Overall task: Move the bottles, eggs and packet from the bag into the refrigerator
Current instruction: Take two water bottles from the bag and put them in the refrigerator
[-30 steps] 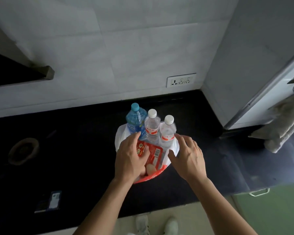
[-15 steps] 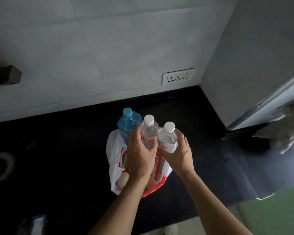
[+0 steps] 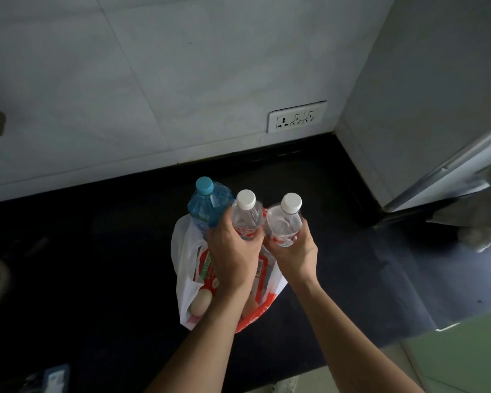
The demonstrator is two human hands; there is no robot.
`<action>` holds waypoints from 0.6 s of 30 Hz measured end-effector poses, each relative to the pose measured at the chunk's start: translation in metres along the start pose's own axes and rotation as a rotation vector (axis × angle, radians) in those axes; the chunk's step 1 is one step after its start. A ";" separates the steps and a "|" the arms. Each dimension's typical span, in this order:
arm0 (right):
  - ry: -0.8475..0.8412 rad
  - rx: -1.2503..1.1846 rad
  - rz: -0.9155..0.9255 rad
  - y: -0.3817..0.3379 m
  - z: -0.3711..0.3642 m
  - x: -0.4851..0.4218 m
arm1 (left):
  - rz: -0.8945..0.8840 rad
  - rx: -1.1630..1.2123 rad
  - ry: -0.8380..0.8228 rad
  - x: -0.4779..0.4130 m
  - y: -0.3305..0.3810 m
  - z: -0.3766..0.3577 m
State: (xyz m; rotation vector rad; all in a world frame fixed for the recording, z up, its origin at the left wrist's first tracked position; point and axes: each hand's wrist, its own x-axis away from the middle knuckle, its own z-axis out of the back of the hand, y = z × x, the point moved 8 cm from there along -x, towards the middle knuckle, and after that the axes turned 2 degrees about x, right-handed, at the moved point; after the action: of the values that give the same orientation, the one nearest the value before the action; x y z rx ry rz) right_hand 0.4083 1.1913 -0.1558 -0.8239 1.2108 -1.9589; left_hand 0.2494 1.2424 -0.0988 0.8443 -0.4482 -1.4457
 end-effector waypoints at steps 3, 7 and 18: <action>-0.024 0.022 0.014 0.000 0.004 -0.002 | 0.068 0.079 -0.027 0.001 -0.004 -0.003; -0.028 0.018 0.071 -0.004 0.015 0.002 | 0.040 0.158 -0.094 0.004 0.000 -0.002; -0.200 -0.274 0.242 -0.081 0.060 0.032 | 0.165 0.776 -0.282 0.008 0.027 0.054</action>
State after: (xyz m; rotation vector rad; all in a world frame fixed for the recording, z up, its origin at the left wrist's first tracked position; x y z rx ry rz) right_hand 0.4200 1.1630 -0.0539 -0.9366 1.4035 -1.5017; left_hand 0.2297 1.2198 -0.0457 1.1731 -1.3148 -1.2348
